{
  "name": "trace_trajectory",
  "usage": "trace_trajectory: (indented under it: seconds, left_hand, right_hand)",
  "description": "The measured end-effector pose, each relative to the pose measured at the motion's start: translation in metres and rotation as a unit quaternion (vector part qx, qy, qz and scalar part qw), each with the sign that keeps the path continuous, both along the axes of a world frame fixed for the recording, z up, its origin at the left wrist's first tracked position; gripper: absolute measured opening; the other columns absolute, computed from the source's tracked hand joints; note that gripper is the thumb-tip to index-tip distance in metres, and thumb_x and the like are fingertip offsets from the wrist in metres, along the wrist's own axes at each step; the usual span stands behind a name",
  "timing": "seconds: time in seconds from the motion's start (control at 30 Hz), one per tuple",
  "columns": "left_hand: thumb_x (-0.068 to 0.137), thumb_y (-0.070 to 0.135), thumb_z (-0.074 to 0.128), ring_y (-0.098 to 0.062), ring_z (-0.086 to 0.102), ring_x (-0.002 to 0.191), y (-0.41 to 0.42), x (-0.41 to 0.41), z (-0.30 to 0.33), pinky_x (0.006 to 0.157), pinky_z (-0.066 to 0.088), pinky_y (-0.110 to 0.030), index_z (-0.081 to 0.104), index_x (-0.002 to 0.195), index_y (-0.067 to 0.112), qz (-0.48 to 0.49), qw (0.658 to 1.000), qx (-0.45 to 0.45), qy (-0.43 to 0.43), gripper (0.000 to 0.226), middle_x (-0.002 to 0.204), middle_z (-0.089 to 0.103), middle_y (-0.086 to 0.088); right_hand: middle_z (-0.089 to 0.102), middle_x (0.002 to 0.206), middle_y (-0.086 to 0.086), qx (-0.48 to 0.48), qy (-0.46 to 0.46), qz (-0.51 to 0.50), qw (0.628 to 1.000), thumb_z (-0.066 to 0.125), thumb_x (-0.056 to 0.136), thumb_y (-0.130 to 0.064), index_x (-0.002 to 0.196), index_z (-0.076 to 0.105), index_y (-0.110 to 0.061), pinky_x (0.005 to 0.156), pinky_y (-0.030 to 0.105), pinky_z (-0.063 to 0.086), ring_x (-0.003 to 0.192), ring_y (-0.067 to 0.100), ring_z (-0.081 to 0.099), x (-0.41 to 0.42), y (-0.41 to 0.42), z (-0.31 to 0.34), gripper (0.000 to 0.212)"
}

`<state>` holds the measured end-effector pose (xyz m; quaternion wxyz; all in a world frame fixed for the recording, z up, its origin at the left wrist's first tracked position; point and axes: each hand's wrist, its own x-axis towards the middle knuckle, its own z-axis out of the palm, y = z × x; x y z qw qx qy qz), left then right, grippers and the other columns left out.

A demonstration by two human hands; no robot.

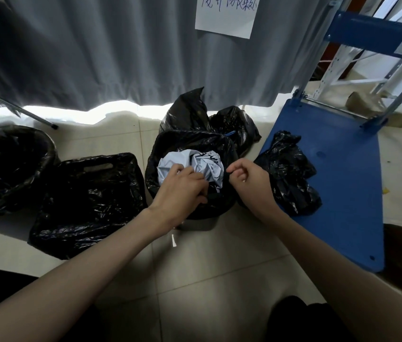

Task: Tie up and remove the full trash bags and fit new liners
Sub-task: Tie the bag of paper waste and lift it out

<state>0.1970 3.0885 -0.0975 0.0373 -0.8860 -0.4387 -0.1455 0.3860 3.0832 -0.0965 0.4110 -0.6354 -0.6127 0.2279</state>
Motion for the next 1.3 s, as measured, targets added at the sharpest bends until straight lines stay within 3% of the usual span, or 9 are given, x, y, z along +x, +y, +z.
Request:
trace_trajectory:
  seconds: [0.23,0.37,0.5,0.63,0.77,0.97,1.13,1.23,1.3]
  left_hand:
    - [0.084,0.038,0.069,-0.010,0.052,0.090,0.013,-0.004,0.013,0.084,0.024,-0.027,0.066,0.079,0.029,0.095,0.991,-0.044,-0.083,0.011,0.078,0.060,0.015]
    - [0.089,0.034,0.064,-0.013,0.054,0.095,0.015,-0.010,0.009,0.084,0.027,-0.029,0.065,0.085,0.030,0.115,0.990,-0.026,-0.079,0.006,0.084,0.061,0.013]
    - [0.084,0.049,0.065,-0.013,0.053,0.085,0.004,-0.003,0.010,0.081,0.033,-0.032,0.058,0.087,0.026,0.016,0.995,0.032,-0.093,0.024,0.086,0.054,0.011]
    - [0.063,0.056,0.074,-0.018,0.053,0.084,-0.011,0.006,-0.002,0.077,0.036,-0.034,0.059,0.096,0.022,-0.045,0.996,0.041,0.073,0.049,0.092,0.055,0.004]
    - [0.067,0.029,0.075,-0.020,0.054,0.081,-0.011,0.005,-0.010,0.074,0.036,-0.034,0.057,0.093,0.020,-0.031,0.993,0.077,0.082,0.033,0.088,0.055,0.002]
    - [0.073,0.031,0.079,-0.017,0.054,0.076,-0.004,0.000,-0.005,0.072,0.031,-0.031,0.062,0.073,0.024,-0.043,0.997,0.060,0.005,0.018,0.075,0.055,0.008]
    - [0.084,0.033,0.069,-0.014,0.052,0.080,-0.003,-0.004,0.001,0.078,0.033,-0.032,0.061,0.080,0.025,0.013,0.997,0.025,-0.075,0.012,0.078,0.058,0.012]
    - [0.086,0.034,0.067,-0.013,0.051,0.080,-0.002,-0.005,0.004,0.080,0.034,-0.033,0.060,0.081,0.025,0.032,0.996,0.023,-0.086,0.011,0.079,0.056,0.013]
    - [0.087,0.033,0.065,-0.012,0.051,0.081,-0.003,-0.004,0.004,0.081,0.035,-0.034,0.059,0.082,0.026,0.034,0.995,0.020,-0.091,0.010,0.080,0.056,0.013]
  right_hand:
    - [0.047,0.084,-0.014,-0.031,-0.171,0.166,0.971,0.059,0.077,-0.036,0.086,0.056,-0.032,0.067,0.025,0.041,0.082,0.008,0.045,-0.001,-0.007,0.000,0.010]
    - [0.046,0.086,-0.012,-0.029,-0.212,0.143,0.966,0.065,0.088,-0.021,0.084,0.058,-0.026,0.070,0.027,0.037,0.089,0.009,0.043,0.001,-0.005,-0.003,0.010]
    - [0.054,0.085,-0.005,-0.042,-0.179,0.087,0.979,0.063,0.090,-0.019,0.083,0.067,-0.018,0.070,0.030,0.041,0.084,0.010,0.048,0.005,0.003,-0.007,0.008]
    - [0.067,0.076,0.000,-0.035,-0.117,0.057,0.991,0.065,0.088,-0.015,0.080,0.070,-0.013,0.069,0.026,0.050,0.071,0.010,0.061,0.003,0.007,-0.007,0.010]
    - [0.068,0.070,-0.002,-0.044,-0.054,0.045,0.997,0.068,0.088,-0.016,0.081,0.072,-0.012,0.063,0.013,0.049,0.061,-0.001,0.059,0.000,0.010,-0.003,0.009]
    - [0.059,0.084,0.008,-0.018,-0.022,-0.028,0.999,0.058,0.084,-0.004,0.085,0.067,-0.013,0.062,0.005,0.037,0.068,0.005,0.049,0.002,0.011,-0.005,0.013]
    - [0.052,0.103,0.013,-0.092,0.021,-0.111,0.989,0.053,0.090,-0.012,0.104,0.044,-0.013,0.065,0.014,0.033,0.081,0.011,0.042,0.013,0.014,-0.014,0.016]
    - [0.057,0.103,0.017,-0.235,0.126,-0.117,0.957,0.046,0.093,-0.025,0.109,0.040,-0.017,0.072,0.044,0.057,0.077,0.022,0.057,0.013,0.013,-0.019,0.019]
    - [0.058,0.094,0.019,-0.299,0.183,-0.105,0.931,0.043,0.091,-0.024,0.106,0.049,-0.007,0.065,0.047,0.060,0.068,0.028,0.061,0.011,0.013,-0.020,0.024]
